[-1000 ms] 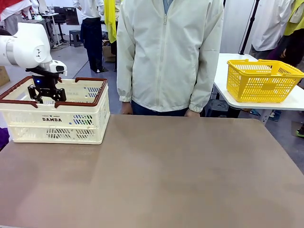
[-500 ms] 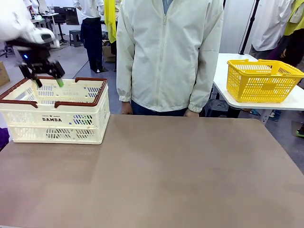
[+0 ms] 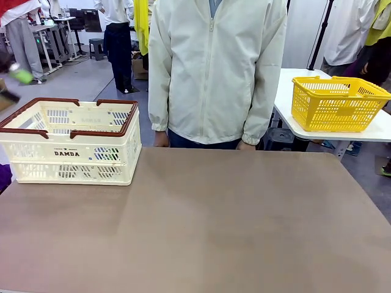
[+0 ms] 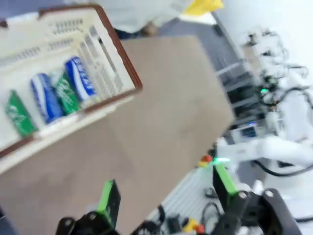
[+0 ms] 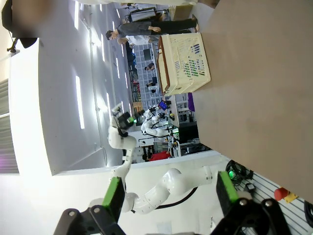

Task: Place the drinks into the Shopping basket.
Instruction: Pick up one drink and place it into the Shopping basket.

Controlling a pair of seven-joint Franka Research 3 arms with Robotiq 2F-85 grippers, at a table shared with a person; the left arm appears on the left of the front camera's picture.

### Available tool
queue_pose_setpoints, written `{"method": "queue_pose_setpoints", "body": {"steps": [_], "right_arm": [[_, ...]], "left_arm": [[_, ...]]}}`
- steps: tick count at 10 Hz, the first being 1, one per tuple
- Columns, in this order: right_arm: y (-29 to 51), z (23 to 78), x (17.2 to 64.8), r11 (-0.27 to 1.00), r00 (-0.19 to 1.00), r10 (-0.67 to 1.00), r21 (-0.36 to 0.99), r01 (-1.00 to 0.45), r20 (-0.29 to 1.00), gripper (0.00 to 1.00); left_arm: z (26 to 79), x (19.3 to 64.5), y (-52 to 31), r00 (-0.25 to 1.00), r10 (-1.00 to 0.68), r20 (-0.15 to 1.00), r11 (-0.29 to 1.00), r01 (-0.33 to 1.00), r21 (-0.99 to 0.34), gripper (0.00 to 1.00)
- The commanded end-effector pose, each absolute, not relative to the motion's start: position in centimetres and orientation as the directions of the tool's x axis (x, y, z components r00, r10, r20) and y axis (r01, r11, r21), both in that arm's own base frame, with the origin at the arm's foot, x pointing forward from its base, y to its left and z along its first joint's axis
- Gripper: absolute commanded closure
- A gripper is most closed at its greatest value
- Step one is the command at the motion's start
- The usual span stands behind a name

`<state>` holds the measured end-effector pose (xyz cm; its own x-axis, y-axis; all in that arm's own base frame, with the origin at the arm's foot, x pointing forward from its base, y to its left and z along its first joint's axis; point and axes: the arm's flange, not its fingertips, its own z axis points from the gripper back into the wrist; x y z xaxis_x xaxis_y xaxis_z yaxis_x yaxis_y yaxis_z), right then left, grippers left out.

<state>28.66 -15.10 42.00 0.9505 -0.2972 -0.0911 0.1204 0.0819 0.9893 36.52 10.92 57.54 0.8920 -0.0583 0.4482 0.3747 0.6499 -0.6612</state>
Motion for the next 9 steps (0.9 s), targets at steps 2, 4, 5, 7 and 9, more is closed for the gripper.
{"method": "queue_pose_setpoints", "body": {"steps": [2,4,5,7,9], "right_arm": [[-15.2,42.1,28.4,0.086,0.955,-0.288,0.991,0.106,-0.077,0.0],[-15.2,42.1,28.4,0.086,0.955,-0.288,0.991,0.106,-0.077,0.0],[-15.2,42.1,28.4,0.086,0.955,-0.288,0.991,0.106,-0.077,0.0],[-15.2,42.1,28.4,0.086,0.955,-0.288,0.991,0.106,-0.077,0.0],[-15.2,42.1,28.4,0.086,0.955,-0.288,0.991,0.106,-0.077,0.0]], "left_arm": [[50.6,33.8,19.4,0.927,-0.066,0.369,0.397,0.363,-0.843,0.0],[46.6,32.5,22.5,0.944,-0.016,0.329,0.32,0.317,-0.893,0.0],[45.7,32.6,22.4,0.939,-0.022,0.342,0.299,0.333,-0.894,0.0],[46.7,30.3,21.3,0.936,-0.018,0.351,0.345,0.335,-0.877,0.0],[46.7,30.3,21.3,0.936,-0.018,0.351,0.345,0.335,-0.877,0.0]]}}
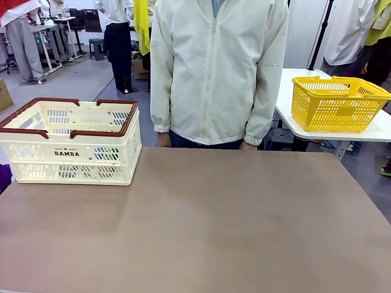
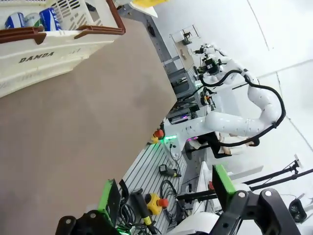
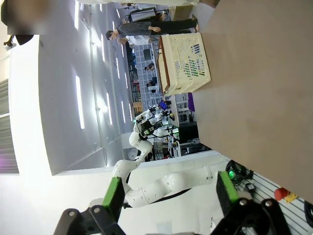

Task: Place the drinks into the Shopping basket.
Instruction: Pick up one drink and place it into the Shopping basket.

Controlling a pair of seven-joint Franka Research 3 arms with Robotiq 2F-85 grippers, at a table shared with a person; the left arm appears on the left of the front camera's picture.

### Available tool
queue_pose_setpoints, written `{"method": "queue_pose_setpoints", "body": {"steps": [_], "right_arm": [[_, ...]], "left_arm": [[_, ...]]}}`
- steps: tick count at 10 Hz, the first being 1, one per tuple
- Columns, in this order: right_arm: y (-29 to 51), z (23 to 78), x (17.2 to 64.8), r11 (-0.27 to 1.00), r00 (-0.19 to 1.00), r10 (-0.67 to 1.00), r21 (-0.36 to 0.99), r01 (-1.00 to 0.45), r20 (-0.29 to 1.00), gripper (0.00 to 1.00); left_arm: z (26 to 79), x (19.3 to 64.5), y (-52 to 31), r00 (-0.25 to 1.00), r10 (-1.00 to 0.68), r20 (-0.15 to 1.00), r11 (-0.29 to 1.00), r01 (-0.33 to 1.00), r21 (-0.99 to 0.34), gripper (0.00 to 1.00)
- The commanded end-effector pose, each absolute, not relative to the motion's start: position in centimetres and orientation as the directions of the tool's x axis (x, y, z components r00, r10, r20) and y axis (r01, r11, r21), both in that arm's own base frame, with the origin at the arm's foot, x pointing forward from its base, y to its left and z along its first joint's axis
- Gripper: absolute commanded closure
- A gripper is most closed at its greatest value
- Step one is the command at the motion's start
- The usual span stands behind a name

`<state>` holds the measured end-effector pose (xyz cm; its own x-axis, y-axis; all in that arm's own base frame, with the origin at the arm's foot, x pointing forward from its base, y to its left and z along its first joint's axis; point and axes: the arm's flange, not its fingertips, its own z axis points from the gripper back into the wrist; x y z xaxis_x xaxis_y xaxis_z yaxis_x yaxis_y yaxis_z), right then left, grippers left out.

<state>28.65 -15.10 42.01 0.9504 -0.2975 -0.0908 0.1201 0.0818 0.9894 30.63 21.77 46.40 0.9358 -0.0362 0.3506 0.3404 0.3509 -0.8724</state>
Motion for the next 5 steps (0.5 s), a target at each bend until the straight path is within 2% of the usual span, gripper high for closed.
{"method": "queue_pose_setpoints", "body": {"steps": [1,5], "right_arm": [[-15.17,42.14,28.38,0.086,0.955,-0.288,0.991,0.106,-0.077,0.0],[-15.17,42.14,28.38,0.086,0.955,-0.288,0.991,0.106,-0.077,0.0]], "left_arm": [[46.72,30.29,21.32,0.936,-0.018,0.351,0.345,0.335,-0.877,0.0],[46.72,30.29,21.32,0.936,-0.018,0.351,0.345,0.335,-0.877,0.0]]}}
